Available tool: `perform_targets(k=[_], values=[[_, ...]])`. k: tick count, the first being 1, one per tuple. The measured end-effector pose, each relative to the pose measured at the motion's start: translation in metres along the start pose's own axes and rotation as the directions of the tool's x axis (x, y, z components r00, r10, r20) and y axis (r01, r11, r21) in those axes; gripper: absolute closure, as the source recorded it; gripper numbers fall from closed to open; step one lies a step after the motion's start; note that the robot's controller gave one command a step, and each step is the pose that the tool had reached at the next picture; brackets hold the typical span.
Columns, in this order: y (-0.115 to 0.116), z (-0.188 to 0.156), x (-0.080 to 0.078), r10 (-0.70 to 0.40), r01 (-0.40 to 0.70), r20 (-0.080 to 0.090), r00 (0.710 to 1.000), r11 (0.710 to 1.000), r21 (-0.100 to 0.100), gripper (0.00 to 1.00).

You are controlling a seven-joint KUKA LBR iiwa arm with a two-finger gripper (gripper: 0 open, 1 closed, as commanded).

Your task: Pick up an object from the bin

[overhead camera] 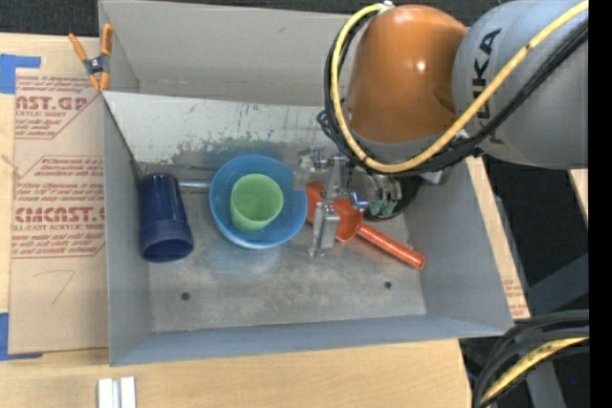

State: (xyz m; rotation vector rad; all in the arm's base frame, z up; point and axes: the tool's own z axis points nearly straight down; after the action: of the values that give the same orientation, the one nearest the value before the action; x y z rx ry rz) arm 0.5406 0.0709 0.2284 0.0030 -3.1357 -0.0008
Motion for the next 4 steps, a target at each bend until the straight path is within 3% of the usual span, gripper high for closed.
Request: perform_targets(k=[1, 2, 3, 4], values=[[0.0, -0.004, -0.002, 0.002, -0.002, 0.008, 1.0, 1.0, -0.001, 0.0], [0.016, 0.069, -0.052, 0.069, -0.068, 0.007, 0.998, 0.998, -0.003, 0.0], [0.016, 0.069, -0.053, 0.031, -0.031, 0.013, 0.999, 1.0, -0.001, 0.0], [0.034, 0.122, -0.023, 0.15, -0.15, 0.006, 0.989, 0.989, -0.004, 0.0]])
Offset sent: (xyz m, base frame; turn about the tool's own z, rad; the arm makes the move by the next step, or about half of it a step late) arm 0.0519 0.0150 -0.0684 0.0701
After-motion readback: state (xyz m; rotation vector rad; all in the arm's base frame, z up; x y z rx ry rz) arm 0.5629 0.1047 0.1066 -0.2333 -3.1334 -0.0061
